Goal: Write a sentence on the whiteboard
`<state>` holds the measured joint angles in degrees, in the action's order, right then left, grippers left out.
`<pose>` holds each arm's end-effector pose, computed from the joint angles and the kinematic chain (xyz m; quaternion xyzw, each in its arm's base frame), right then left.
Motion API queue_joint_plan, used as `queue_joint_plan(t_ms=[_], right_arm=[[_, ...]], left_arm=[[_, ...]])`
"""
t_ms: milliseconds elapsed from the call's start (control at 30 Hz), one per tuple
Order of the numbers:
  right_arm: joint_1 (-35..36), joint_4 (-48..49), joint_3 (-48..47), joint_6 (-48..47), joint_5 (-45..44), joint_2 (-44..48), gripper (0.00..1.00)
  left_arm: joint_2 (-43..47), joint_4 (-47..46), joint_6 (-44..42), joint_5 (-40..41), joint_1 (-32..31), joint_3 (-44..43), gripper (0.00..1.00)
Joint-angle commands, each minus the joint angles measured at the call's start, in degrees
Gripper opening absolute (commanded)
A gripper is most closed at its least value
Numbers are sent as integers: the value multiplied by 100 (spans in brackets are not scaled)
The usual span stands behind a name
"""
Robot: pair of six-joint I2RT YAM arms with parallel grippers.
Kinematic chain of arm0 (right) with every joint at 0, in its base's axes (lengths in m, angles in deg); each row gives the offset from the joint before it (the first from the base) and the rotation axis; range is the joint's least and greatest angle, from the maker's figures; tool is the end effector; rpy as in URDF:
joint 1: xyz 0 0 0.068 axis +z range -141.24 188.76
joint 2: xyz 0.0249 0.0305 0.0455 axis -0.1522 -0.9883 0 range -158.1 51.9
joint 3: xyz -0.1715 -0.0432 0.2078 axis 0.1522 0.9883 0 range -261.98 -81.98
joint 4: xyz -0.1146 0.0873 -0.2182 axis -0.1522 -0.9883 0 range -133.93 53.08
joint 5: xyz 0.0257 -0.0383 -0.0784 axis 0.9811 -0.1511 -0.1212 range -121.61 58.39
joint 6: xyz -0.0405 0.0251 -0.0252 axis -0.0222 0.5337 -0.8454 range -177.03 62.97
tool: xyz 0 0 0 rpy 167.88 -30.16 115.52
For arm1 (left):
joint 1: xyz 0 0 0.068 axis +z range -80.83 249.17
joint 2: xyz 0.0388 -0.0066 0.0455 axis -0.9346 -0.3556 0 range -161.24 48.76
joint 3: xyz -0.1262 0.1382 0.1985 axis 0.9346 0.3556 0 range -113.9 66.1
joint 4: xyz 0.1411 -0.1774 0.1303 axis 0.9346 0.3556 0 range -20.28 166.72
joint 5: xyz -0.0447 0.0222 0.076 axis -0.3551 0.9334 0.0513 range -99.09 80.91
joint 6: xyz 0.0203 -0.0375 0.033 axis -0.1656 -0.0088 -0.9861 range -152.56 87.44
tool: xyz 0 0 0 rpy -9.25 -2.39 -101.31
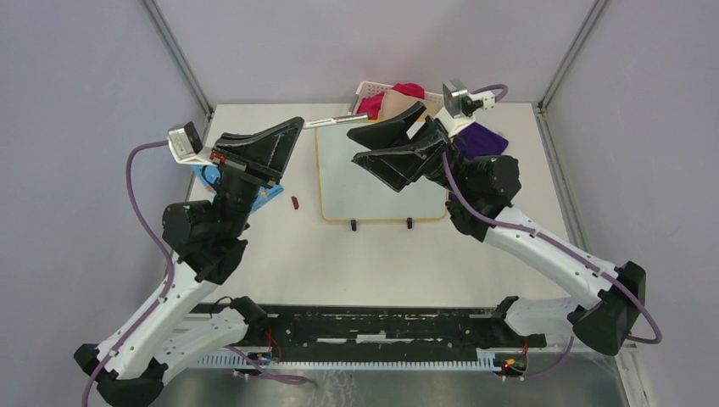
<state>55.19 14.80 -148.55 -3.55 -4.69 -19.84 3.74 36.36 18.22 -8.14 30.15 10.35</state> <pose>0.1671 0.1991 0.4788 -0.1937 0.3726 0.7471 0.5153 0.1104 -0.0887 0.4810 -0.0476 0.3872 -0.6477 0.6545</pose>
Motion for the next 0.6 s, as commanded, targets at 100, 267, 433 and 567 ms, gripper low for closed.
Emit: queue_joint_plan(t_ms=[100, 267, 433, 567], right_arm=[[5, -119, -425, -51, -146, -13, 74], [4, -409, -650, -160, -190, -68, 73], [-2, -939, -873, -330, -278, -106, 71], [-35, -1695, -1093, -580, -440, -89, 70]], left_arm=[[-127, -669, 386, -234, -12, -6, 2], [-279, -839, 505, -371, -17, 94, 2], [-414, -1066, 677, -512, -17, 166, 2], [-430, -1067, 670, -570, -22, 160, 2]])
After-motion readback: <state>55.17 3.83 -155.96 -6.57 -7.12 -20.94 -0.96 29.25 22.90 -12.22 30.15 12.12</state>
